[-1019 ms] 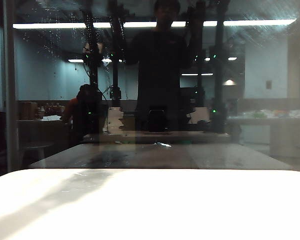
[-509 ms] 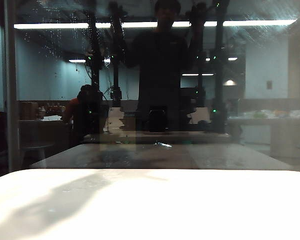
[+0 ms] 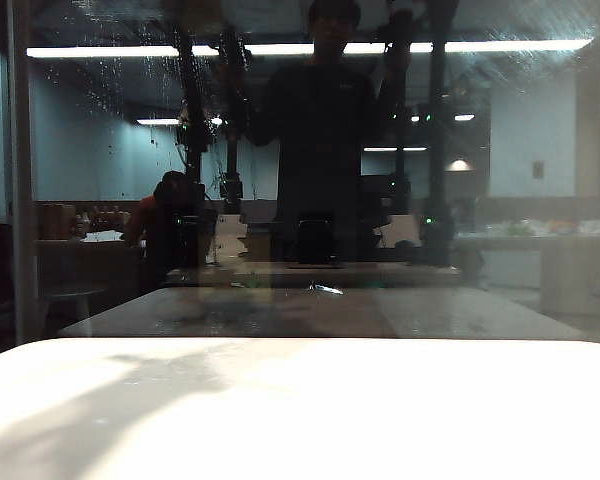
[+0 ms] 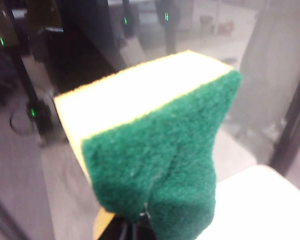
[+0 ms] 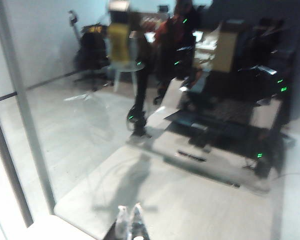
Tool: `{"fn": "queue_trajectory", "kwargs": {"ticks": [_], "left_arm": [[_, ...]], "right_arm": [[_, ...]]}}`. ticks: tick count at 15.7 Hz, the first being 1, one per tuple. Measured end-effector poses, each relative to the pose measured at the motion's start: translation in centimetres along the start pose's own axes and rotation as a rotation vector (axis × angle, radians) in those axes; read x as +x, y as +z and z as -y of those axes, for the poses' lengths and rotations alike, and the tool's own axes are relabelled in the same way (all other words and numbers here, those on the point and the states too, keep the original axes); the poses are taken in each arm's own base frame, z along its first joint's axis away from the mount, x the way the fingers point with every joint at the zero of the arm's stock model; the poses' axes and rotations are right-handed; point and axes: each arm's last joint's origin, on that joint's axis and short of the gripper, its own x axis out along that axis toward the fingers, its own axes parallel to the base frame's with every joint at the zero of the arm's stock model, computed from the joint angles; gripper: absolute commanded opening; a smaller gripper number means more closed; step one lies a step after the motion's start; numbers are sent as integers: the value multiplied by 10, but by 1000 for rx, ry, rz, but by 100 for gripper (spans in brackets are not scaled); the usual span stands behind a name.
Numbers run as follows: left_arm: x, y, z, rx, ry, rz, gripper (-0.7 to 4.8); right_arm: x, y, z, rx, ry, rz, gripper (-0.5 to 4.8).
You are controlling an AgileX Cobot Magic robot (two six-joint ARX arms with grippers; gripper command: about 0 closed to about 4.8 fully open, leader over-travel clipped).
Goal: Reach upward to find where there is water on the glass, pick up the sponge from the table, dry the water, and finally place the sponge back on the table.
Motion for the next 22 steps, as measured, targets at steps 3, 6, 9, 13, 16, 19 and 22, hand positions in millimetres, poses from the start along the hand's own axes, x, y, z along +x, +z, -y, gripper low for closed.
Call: {"fn": "queue_trajectory", "kwargs": {"ticks": [3, 6, 9, 13, 16, 19, 22], "left_arm": [[-22, -28, 13, 4, 1, -14, -6], [-43, -41, 24, 14, 5, 11, -6], [-58, -54, 32, 21, 7, 26, -6], [-74, -88, 44, 15, 4, 15, -6], [-65, -118, 47, -53, -70, -78, -6], [-49, -139, 45, -106, -133, -164, -6], [-33, -156, 41, -146, -163, -219, -6]], "right_arm": [[-23, 1, -6, -11, -73, 29, -6], [-36, -17, -10, -1, -130, -13, -6], [-41, -48, -13, 1, -131, -93, -6], [-64, -83, -23, 5, -130, -116, -6], [-80, -91, -29, -3, -132, -88, -6], [-91, -93, -33, -10, -133, -65, -6], [-90, -95, -32, -5, -147, -86, -6]]}}
